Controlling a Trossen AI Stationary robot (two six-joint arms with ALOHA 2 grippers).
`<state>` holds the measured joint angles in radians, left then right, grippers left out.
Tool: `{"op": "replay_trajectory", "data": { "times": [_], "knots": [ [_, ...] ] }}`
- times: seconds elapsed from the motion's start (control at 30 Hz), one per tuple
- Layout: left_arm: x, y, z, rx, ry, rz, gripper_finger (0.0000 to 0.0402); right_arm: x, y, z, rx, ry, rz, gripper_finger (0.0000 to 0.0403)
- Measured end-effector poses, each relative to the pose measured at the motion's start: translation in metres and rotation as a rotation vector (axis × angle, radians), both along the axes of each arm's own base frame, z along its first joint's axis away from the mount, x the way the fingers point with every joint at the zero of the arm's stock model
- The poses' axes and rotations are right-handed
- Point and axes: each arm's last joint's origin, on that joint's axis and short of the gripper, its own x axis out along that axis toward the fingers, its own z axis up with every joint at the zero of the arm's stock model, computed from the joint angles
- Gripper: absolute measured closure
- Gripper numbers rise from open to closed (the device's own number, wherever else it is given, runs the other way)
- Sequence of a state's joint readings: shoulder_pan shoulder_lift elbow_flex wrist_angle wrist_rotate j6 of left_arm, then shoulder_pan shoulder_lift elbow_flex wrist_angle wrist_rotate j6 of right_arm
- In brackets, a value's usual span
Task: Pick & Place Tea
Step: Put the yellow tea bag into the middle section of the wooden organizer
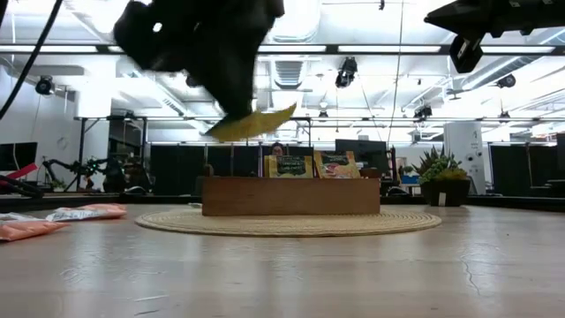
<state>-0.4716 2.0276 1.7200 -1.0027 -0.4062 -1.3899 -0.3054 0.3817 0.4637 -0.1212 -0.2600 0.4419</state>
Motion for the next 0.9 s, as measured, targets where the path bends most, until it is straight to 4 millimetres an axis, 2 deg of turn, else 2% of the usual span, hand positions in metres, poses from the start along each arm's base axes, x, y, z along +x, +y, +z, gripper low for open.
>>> {"op": "replay_trajectory", "data": {
  "times": [0.23, 0.33, 0.53, 0.7, 0.9],
  "knots": [
    [0.009, 0.024, 0.018, 0.172, -0.129, 0.11, 0.0401, 0.0, 0.0, 0.0, 0.003, -0.002, 0.001, 0.0394],
    [0.015, 0.037, 0.019, 0.223, -0.155, 0.159, 0.0401, 0.0, 0.0, 0.0, 0.003, -0.002, 0.001, 0.0394],
    [0.025, 0.074, 0.024, 0.417, -0.226, 0.301, 0.0401, 0.0, 0.0, 0.0, 0.003, -0.002, 0.001, 0.0394],
    [0.032, 0.107, 0.024, 0.452, -0.235, 0.406, 0.0401, 0.0, 0.0, 0.0, 0.003, -0.002, 0.001, 0.0394],
    [0.038, 0.123, 0.025, 0.48, -0.273, 0.465, 0.0401, 0.0, 0.0, 0.0, 0.003, -0.001, 0.001, 0.0394]
  ]
}}
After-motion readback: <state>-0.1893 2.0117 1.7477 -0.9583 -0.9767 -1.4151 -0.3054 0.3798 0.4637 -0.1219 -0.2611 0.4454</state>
